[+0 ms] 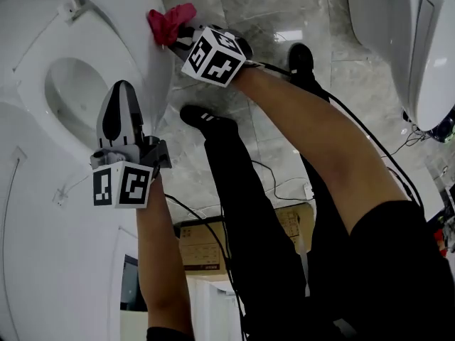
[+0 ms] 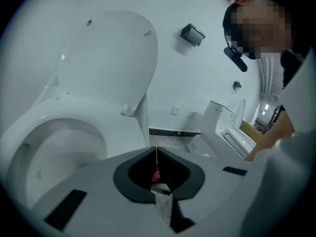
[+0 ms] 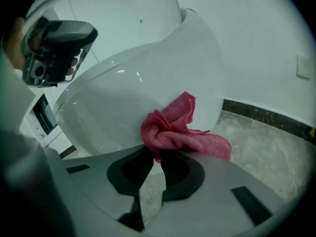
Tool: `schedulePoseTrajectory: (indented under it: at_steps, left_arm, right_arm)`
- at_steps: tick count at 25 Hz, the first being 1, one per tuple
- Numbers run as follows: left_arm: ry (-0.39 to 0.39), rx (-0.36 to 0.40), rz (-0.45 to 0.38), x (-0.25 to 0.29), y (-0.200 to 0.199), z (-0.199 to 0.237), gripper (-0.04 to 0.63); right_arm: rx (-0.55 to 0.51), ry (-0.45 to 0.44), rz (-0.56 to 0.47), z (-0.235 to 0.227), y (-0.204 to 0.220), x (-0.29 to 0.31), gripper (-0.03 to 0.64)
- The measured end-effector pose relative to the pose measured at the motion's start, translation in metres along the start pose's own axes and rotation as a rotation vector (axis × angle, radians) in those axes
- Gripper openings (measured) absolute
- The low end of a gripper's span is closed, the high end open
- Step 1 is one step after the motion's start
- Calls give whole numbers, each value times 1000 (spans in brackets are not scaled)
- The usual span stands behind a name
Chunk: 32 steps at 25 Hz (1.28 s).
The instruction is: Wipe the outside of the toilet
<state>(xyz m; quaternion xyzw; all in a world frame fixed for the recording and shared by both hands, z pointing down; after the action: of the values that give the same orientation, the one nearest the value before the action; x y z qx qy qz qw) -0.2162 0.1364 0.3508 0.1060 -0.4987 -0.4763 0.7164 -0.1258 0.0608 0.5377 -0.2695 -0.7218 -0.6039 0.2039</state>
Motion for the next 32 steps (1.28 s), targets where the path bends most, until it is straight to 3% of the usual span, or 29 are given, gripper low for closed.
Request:
schedulePoseTrajectory:
  at_steps: [6, 11, 18, 25, 32]
  left_arm:
    - [27, 9, 9, -10, -3, 4, 18]
    - [90, 45, 43, -13, 3, 7, 18]
    - [117, 50, 60, -25, 16, 13, 18]
    - [115, 34, 60, -28, 19, 18, 18]
    - [108, 30, 75, -25, 22, 13, 18]
  right_arm:
    - [171, -1, -27, 64, 21, 4, 66]
    - [273, 78, -72, 87, 26, 8, 60]
    - [240, 76, -75, 101, 33, 3, 54]
    - [143, -79, -46, 150, 34, 5, 51]
    - [-29, -408, -18, 244, 28, 10, 51]
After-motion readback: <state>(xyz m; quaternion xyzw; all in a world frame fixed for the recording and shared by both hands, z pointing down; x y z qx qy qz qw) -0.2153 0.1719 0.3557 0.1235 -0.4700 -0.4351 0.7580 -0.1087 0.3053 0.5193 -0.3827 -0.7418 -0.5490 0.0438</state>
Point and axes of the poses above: the fingertips, and each gripper's own axes: x forward along the fingers, z to its left, y out of its underside, the point moved 7 cm from there along -x, backward along the fingers, and after that the axes turned 14 degrees about -x, right-handed, at the moved point
